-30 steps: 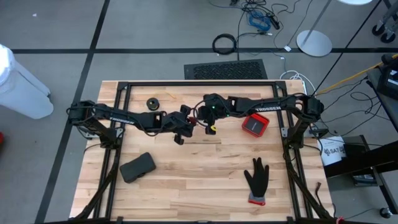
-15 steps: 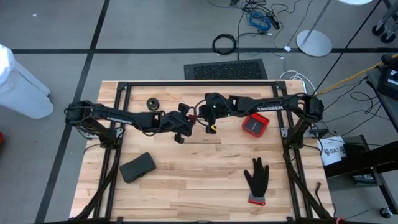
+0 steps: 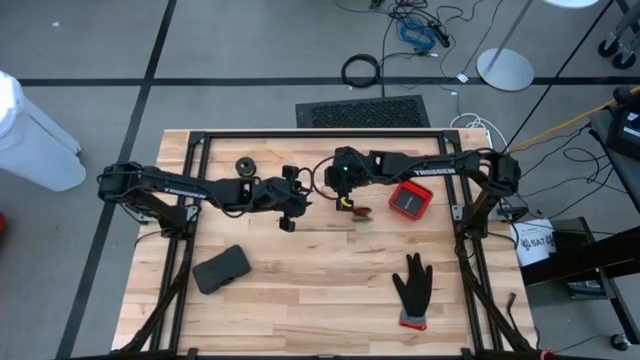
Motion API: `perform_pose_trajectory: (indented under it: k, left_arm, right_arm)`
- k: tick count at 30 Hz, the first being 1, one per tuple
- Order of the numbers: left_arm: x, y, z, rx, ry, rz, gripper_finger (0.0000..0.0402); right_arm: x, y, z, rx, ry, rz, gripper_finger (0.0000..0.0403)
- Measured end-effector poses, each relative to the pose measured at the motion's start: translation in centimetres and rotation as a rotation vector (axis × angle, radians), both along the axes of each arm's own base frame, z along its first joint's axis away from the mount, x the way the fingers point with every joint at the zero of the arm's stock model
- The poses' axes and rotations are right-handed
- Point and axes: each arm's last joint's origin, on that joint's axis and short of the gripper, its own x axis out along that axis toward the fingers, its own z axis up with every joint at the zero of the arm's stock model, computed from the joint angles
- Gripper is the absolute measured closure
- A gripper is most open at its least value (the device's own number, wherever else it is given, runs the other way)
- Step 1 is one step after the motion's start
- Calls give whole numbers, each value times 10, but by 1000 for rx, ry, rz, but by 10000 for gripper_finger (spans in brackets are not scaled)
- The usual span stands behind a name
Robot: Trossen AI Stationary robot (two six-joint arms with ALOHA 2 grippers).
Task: Coil cords
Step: Uncoil the red wire from the black spool
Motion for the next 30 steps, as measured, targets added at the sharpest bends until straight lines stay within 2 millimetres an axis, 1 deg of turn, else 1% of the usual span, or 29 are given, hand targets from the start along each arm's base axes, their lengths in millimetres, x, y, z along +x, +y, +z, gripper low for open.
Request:
perform_pose_trajectory:
  k: [3, 6, 8, 11, 14, 17, 20, 24, 28, 30]
  left_arm:
    - [0, 0, 0, 0, 5, 1, 233]
    - [-2, 1, -2, -16, 20, 15, 233]
    - [-2, 2, -2, -23, 18, 26, 233]
    - [-2, 3, -3, -40, 22, 42, 233]
    - [-3, 3, -4, -53, 26, 52, 233]
    - [-3, 3, -4, -66, 23, 50, 233]
    - [-3, 2, -4, -88, 17, 45, 233]
    - [-2, 1, -4, -134, 3, 35, 233]
    - [-4, -1, -10, -213, -5, 6, 233]
    - [-5, -2, -13, -248, -17, -13, 233]
  right_arm:
    - [-3, -1, -3, 42, 35, -19, 402]
    - [-11, -2, -8, 120, 115, -41, 402]
    - [-16, -1, -11, 143, 170, -45, 395]
    - [-22, 4, -15, 168, 246, -47, 364]
    - [-27, 8, -18, 196, 309, -82, 319]
    - [-32, 10, -20, 169, 372, -138, 277]
    - [-35, 14, -22, 120, 424, -174, 250]
    - [-36, 19, -19, 84, 434, -173, 243]
    - [-40, 22, -7, 51, 404, -151, 255]
    - [-46, 23, 0, 27, 411, -162, 263]
